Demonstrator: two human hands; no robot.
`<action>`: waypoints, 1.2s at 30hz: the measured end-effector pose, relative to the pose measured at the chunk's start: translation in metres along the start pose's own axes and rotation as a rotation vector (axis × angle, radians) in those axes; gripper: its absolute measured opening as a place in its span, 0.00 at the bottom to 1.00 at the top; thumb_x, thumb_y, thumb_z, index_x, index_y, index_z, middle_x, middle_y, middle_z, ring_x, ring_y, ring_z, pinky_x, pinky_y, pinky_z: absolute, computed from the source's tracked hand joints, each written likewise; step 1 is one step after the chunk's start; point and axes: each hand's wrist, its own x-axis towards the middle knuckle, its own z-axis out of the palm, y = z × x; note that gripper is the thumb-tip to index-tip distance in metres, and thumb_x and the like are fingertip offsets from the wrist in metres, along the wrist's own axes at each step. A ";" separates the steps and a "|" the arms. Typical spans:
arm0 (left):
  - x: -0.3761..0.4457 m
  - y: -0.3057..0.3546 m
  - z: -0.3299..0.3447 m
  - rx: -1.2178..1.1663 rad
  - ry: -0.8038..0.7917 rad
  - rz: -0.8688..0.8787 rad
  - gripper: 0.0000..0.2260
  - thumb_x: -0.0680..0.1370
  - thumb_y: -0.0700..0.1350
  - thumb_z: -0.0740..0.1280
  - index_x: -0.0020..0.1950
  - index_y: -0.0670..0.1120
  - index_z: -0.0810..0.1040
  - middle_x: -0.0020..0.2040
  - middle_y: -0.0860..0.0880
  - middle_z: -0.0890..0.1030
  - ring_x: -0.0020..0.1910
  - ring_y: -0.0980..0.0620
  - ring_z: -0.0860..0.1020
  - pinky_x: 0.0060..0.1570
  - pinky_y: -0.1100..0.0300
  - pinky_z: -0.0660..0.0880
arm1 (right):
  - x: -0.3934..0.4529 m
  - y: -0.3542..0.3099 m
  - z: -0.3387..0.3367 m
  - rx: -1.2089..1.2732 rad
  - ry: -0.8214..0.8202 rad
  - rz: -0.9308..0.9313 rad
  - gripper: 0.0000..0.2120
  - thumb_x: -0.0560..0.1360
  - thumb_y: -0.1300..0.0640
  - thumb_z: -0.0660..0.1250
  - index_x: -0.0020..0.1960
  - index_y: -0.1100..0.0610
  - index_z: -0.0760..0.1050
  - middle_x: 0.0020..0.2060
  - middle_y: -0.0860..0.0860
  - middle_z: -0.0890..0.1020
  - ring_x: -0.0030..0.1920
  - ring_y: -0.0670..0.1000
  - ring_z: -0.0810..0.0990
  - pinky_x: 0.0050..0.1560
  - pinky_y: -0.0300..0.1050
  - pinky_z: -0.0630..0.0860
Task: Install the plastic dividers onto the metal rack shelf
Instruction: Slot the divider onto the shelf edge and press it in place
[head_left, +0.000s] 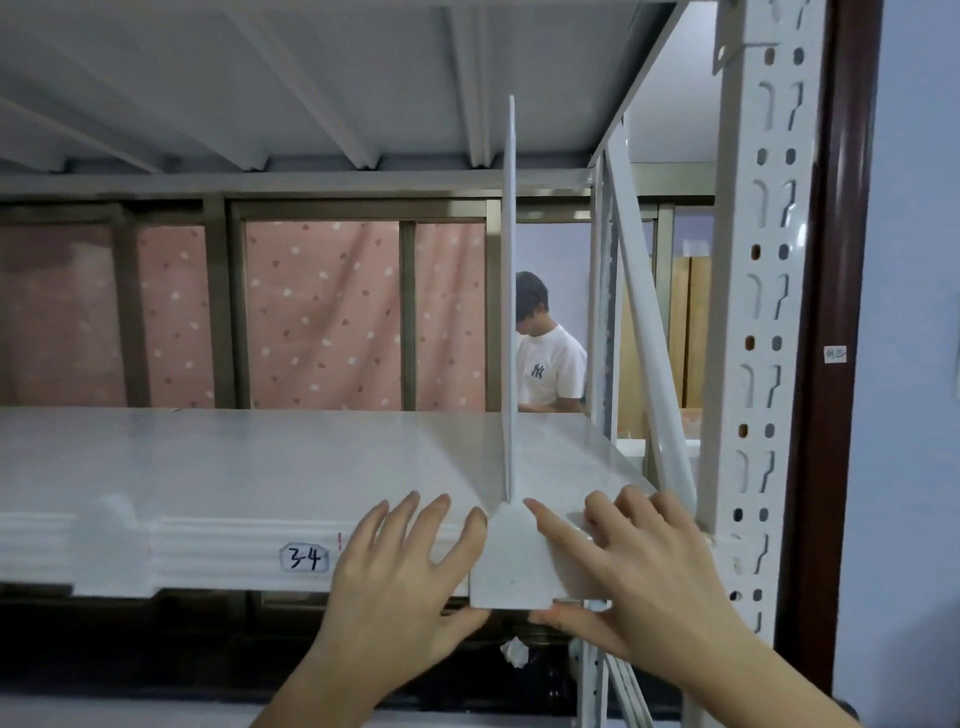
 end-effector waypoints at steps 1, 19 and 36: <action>0.001 -0.002 0.000 0.001 0.009 0.029 0.26 0.67 0.63 0.65 0.59 0.49 0.71 0.50 0.44 0.83 0.49 0.41 0.82 0.50 0.48 0.78 | 0.000 -0.001 0.000 -0.010 -0.005 -0.001 0.35 0.68 0.29 0.57 0.67 0.50 0.69 0.36 0.50 0.74 0.33 0.54 0.72 0.35 0.48 0.68; 0.005 -0.040 0.000 -0.245 0.051 0.191 0.23 0.61 0.53 0.71 0.50 0.41 0.79 0.52 0.44 0.84 0.48 0.47 0.83 0.46 0.57 0.81 | 0.013 -0.036 0.015 0.102 0.071 -0.049 0.29 0.72 0.40 0.65 0.63 0.60 0.70 0.56 0.53 0.82 0.61 0.55 0.74 0.64 0.57 0.66; -0.019 -0.086 -0.008 -0.121 0.014 0.125 0.21 0.63 0.60 0.69 0.46 0.46 0.84 0.52 0.46 0.84 0.52 0.44 0.82 0.53 0.46 0.78 | 0.044 -0.076 0.025 0.078 0.079 -0.080 0.32 0.69 0.39 0.70 0.62 0.60 0.70 0.56 0.53 0.82 0.62 0.54 0.74 0.65 0.57 0.66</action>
